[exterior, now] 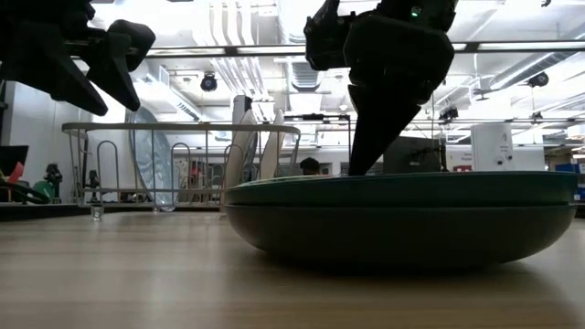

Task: Sort dishes
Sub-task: Move the light green plate to the center of the table

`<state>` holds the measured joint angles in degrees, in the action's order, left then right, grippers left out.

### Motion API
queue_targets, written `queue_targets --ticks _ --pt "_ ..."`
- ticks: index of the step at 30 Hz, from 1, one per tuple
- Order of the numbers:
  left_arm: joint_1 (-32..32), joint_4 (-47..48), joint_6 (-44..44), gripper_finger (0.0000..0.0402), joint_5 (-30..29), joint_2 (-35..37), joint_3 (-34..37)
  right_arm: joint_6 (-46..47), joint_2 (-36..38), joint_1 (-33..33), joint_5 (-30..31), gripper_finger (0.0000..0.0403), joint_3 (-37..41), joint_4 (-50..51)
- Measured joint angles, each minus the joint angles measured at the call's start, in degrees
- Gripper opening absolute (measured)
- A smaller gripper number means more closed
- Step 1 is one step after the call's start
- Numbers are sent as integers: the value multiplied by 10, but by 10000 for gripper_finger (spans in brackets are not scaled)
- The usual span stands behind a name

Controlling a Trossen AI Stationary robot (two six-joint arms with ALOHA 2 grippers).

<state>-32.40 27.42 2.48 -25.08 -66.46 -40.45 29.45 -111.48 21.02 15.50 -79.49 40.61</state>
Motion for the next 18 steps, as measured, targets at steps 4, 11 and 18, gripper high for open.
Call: queue_targets --ticks 4,11,18 --pt "0 0 0 152 0 0 0 6 0 0 39 0 -21 58" --pt "0 0 0 152 0 0 0 58 8 -11 93 0 -85 192" --pt "0 0 0 152 0 0 0 180 11 -30 99 0 -123 378"
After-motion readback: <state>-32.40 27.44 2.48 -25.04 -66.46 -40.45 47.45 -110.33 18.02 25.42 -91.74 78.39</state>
